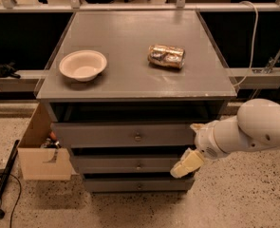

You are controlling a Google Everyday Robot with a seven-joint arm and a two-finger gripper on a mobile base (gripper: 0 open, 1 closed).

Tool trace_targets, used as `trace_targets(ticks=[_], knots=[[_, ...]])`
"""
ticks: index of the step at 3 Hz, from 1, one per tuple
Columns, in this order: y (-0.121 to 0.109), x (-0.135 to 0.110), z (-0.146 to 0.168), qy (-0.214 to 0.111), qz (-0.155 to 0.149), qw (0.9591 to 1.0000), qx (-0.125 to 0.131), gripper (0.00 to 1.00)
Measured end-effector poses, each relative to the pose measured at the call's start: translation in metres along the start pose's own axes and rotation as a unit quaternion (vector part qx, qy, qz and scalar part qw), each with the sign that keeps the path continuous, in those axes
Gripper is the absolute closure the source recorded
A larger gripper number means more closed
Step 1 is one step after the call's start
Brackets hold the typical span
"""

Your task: Open middle drawer

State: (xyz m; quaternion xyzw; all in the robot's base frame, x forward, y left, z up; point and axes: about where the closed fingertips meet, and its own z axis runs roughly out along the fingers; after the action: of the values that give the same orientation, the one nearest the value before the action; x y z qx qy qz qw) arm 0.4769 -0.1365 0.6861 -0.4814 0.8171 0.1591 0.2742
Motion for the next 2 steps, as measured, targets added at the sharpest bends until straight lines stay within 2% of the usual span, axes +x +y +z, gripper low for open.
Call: trace_targets(ticks=[1, 2], knots=[[-0.0005, 0.0015, 0.0015, 0.001, 0.0, 1.0, -0.001, 0.0], [0.0063, 0.0017, 0.004, -0.034, 0.001, 0.9994, 0.003, 0.0]])
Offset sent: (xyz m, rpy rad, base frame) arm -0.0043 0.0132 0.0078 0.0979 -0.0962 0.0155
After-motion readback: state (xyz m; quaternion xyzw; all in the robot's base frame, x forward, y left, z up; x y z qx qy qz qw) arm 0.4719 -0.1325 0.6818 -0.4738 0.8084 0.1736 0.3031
